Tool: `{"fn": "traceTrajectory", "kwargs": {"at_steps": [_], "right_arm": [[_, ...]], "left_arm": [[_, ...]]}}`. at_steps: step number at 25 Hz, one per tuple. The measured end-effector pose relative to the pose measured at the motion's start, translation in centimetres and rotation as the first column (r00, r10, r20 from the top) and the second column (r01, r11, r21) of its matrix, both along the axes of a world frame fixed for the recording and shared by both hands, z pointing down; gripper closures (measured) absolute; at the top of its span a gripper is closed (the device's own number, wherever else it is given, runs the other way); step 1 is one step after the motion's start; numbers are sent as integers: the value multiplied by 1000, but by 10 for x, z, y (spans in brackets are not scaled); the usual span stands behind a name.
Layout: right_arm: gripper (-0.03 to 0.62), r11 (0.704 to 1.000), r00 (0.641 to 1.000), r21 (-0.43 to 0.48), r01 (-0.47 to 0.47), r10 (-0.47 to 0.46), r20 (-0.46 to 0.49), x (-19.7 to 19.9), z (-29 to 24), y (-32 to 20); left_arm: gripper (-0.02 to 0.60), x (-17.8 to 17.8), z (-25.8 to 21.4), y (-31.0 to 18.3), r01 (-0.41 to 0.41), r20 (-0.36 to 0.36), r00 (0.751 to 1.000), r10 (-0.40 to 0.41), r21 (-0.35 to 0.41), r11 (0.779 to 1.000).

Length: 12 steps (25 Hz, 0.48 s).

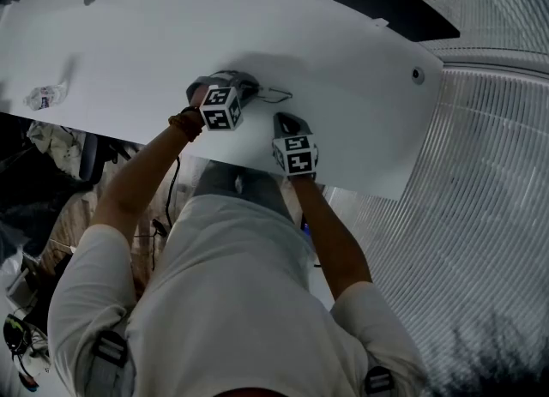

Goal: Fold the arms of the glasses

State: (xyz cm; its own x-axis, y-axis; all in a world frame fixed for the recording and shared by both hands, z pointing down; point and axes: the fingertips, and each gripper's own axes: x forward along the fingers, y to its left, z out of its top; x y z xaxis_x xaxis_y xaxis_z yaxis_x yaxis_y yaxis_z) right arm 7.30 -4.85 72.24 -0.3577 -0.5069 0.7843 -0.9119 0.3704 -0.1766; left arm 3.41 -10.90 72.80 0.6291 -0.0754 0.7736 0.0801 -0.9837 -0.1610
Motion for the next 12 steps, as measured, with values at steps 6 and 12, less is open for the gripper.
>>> {"fn": "traceTrajectory", "kwargs": {"at_steps": [6,12], "right_arm": [[592,1000,999,-18,-13,14,31,-3,0,21],[592,1000,999,-10,-27,27,42,-4,-4,26]], "left_arm": [[500,-2,9,11,-5,9,1000,5,14,1000],[471,-5,6,10,18,-19,1000,-17,14,1000]]}}
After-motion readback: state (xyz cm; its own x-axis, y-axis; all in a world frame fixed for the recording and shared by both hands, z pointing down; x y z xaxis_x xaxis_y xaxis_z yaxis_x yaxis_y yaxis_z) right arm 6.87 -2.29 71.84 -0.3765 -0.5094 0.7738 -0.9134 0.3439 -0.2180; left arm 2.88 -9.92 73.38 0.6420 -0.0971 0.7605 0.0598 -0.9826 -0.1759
